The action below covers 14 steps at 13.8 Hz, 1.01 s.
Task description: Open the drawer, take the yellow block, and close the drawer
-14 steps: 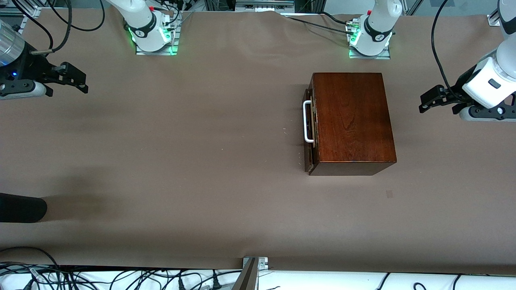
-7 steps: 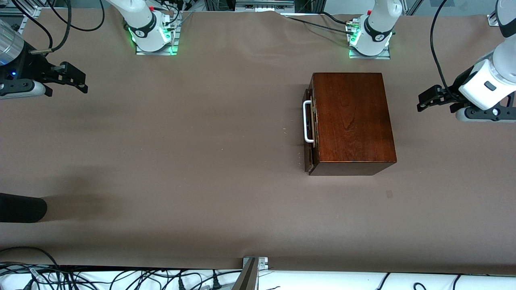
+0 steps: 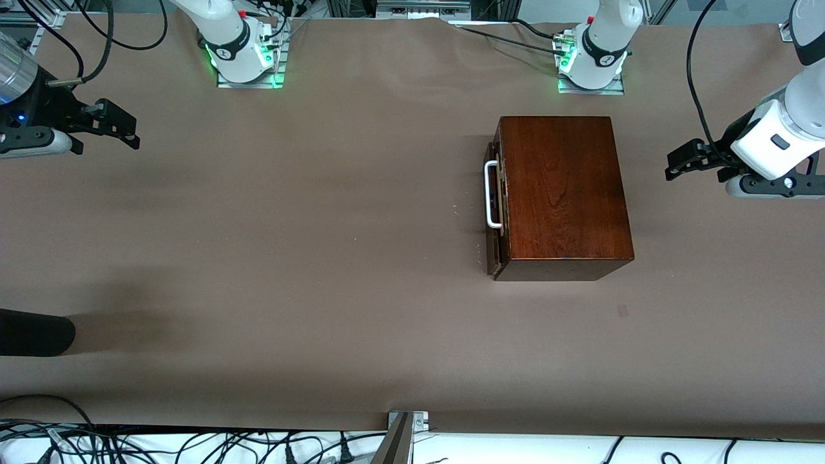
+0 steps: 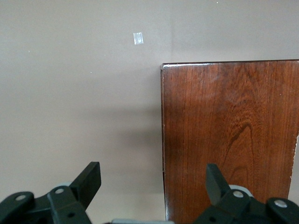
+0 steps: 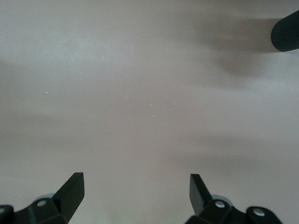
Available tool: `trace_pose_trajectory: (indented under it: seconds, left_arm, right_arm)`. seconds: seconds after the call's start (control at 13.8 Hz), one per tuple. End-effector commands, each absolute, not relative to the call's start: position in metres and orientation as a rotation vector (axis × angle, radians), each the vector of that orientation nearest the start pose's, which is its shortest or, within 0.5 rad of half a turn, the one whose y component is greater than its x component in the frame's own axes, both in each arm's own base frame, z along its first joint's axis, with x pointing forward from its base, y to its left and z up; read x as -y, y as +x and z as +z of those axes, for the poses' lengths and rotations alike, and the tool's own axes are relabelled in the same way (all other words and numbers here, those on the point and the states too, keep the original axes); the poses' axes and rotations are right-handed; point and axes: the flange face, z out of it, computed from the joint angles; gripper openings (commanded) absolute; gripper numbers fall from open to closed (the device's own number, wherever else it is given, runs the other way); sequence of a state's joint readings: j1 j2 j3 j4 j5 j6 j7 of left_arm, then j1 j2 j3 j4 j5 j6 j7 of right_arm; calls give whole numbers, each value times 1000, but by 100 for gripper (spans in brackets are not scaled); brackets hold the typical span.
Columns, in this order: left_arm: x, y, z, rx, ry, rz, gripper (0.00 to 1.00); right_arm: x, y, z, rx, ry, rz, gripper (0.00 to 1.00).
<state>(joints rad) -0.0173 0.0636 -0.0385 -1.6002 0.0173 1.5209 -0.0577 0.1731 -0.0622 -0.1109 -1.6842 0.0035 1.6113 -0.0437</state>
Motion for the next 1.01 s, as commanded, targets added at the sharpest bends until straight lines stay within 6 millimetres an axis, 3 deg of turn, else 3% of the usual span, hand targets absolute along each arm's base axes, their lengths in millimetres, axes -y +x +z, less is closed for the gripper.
trace_pose_trajectory:
  seconds: [0.0,0.65,0.8,0.94]
  left_arm:
    - [29,566,577,2,-3119,227,100]
    - [41,563,572,-34,-3115,279,100]
    - [61,566,565,-70,-3121,291,100]
    - [96,571,556,-163,-3123,251,100]
  right_arm:
    - [-30,538,616,162,-3140,8,100]
    - [-29,539,618,162,-3139,-7,100]
    - [-30,538,618,162,-3141,3,100]
    - [-29,539,619,162,-3139,-9,100]
